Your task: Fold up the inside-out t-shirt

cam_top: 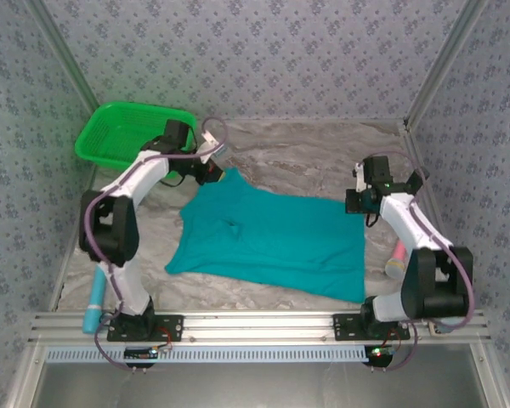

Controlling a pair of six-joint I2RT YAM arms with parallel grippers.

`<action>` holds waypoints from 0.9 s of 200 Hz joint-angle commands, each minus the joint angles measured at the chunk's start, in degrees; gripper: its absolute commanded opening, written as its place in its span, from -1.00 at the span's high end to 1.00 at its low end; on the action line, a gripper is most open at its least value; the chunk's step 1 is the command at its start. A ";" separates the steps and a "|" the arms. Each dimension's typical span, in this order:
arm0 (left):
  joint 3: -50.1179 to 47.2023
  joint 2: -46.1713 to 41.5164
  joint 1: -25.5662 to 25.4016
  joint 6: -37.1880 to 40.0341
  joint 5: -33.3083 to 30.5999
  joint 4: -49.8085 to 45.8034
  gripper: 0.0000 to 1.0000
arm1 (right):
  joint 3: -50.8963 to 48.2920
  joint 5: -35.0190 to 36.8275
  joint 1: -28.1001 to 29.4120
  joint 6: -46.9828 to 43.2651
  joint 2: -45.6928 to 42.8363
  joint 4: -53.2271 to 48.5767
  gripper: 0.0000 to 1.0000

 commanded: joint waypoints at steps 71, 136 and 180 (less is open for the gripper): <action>-32.44 -29.03 -1.91 -20.45 -20.56 14.68 0.45 | -24.24 3.96 -2.33 28.47 -23.27 -1.25 0.30; -30.57 -31.19 -0.44 -43.92 -17.59 8.86 -0.29 | -13.42 -4.45 6.43 18.59 -13.46 -0.58 0.25; -26.31 -20.81 2.42 -58.63 -15.53 3.16 -0.29 | 1.73 -17.22 28.95 3.18 7.63 11.12 0.20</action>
